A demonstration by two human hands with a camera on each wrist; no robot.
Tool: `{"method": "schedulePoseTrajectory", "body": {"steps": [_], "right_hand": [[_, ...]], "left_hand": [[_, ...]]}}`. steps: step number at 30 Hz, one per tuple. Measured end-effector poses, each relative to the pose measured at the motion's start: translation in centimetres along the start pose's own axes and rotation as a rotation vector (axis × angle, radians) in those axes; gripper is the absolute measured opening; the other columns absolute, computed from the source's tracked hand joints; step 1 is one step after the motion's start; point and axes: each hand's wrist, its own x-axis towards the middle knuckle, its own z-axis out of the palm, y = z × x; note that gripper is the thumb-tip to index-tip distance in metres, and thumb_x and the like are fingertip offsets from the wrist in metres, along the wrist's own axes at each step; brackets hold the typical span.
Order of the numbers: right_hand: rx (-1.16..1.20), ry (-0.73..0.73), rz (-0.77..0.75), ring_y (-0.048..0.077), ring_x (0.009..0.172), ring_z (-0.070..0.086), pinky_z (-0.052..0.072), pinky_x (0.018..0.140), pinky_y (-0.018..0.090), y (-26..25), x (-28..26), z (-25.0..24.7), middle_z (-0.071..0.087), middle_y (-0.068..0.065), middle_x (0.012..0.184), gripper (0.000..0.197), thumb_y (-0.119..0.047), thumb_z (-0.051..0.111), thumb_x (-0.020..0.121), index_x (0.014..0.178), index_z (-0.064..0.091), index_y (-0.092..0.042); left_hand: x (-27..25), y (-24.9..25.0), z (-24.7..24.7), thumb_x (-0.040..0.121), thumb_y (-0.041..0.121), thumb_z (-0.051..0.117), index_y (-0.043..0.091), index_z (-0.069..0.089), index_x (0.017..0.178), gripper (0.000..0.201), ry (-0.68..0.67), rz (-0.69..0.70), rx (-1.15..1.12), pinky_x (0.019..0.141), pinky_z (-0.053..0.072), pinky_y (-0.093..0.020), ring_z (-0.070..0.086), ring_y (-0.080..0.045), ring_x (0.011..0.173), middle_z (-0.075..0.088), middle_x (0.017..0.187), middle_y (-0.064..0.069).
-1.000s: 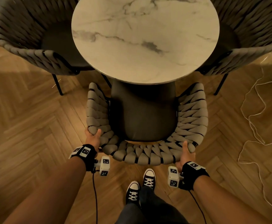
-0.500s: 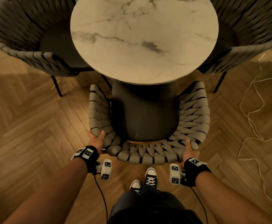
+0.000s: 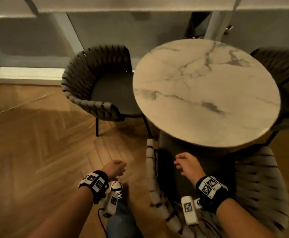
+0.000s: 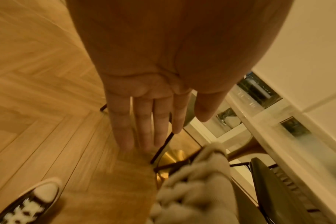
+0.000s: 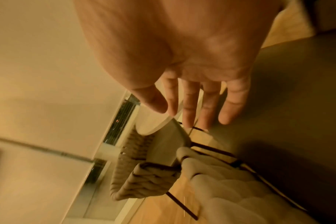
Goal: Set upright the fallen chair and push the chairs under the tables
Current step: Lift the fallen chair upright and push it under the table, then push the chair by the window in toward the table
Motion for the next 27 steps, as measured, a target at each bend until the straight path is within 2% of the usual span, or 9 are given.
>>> {"method": "schedulePoseTrajectory", "body": {"steps": [5,8,11,12,15,18,21,24,27], "right_hand": [[-0.204,-0.08,-0.148,0.024,0.081,0.067,0.055,0.078,0.042,-9.2,6.9,13.1,0.071,0.006,0.086,0.005,-0.022,0.062,0.089,0.089,0.066,-0.025],[-0.297,-0.102,-0.161,0.022,0.083,0.063,0.051,0.079,0.039,-14.3,10.5,20.5,0.067,0.002,0.087,0.008,-0.02,0.061,0.091,0.097,0.066,-0.021],[-0.344,-0.147,-0.154,0.023,0.087,0.065,0.053,0.08,0.038,-18.4,13.5,26.2,0.067,0.002,0.091,0.014,-0.019,0.06,0.09,0.103,0.066,-0.02],[-0.373,-0.161,-0.153,0.023,0.09,0.065,0.054,0.081,0.038,-19.8,14.7,27.9,0.068,0.003,0.097,0.017,-0.02,0.06,0.09,0.106,0.064,-0.02],[-0.488,-0.112,-0.175,0.028,0.11,0.057,0.051,0.094,0.043,-22.7,18.0,31.0,0.059,0.008,0.121,0.032,-0.026,0.062,0.088,0.12,0.057,-0.025],[-0.621,-0.033,-0.126,0.04,0.128,0.04,0.044,0.104,0.052,-24.4,20.8,32.8,0.041,0.012,0.14,0.052,-0.031,0.066,0.086,0.135,0.045,-0.029],[-0.668,-0.059,-0.042,0.044,0.134,0.031,0.038,0.109,0.052,-24.8,22.4,33.8,0.03,0.014,0.15,0.065,-0.035,0.067,0.087,0.143,0.036,-0.035],[-0.643,-0.086,0.01,0.045,0.136,0.03,0.035,0.11,0.052,-25.0,23.5,35.2,0.028,0.015,0.152,0.068,-0.038,0.067,0.087,0.144,0.03,-0.041],[-0.644,-0.077,-0.005,0.045,0.136,0.027,0.036,0.11,0.052,-25.6,25.0,36.2,0.019,0.014,0.156,0.064,-0.039,0.064,0.09,0.144,0.033,-0.045]], "left_hand": [[7.1,2.7,-12.7,0.101,0.034,0.054,0.012,0.063,0.12,0.03,0.073,0.106,0.073,0.078,0.05,-0.036,0.063,-0.027,0.103,0.068,0.118,-0.012],[9.8,4.0,-19.2,0.101,0.033,0.054,0.014,0.064,0.127,0.034,0.133,0.143,0.165,0.097,0.05,-0.039,0.064,-0.031,0.114,0.069,0.122,-0.011],[11.2,5.4,-24.4,0.102,0.029,0.053,0.011,0.063,0.131,0.035,0.178,0.199,0.246,0.094,0.04,-0.026,0.06,-0.029,0.124,0.065,0.133,-0.011],[11.5,6.1,-26.3,0.102,0.029,0.052,0.011,0.062,0.132,0.036,0.19,0.204,0.249,0.094,0.039,-0.027,0.058,-0.029,0.126,0.063,0.137,-0.011],[13.3,7.7,-30.0,0.102,0.033,0.05,0.015,0.056,0.14,0.041,0.233,0.217,0.289,0.097,0.043,-0.033,0.057,-0.031,0.127,0.059,0.143,-0.014],[15.1,9.4,-32.1,0.103,0.03,0.051,0.013,0.049,0.145,0.046,0.28,0.257,0.345,0.098,0.04,-0.031,0.053,-0.031,0.131,0.05,0.15,-0.013],[16.9,11.1,-33.2,0.101,0.033,0.053,0.017,0.048,0.146,0.048,0.291,0.292,0.397,0.112,0.039,-0.041,0.045,-0.033,0.137,0.045,0.153,-0.013],[19.0,12.0,-33.8,0.097,0.046,0.055,0.025,0.046,0.146,0.054,0.278,0.243,0.494,0.115,0.038,-0.05,0.041,-0.037,0.14,0.036,0.16,-0.009],[20.7,12.9,-34.5,0.092,0.055,0.055,0.037,0.039,0.147,0.06,0.296,0.202,0.681,0.118,0.032,-0.054,0.024,-0.039,0.149,0.021,0.165,-0.009]]}}
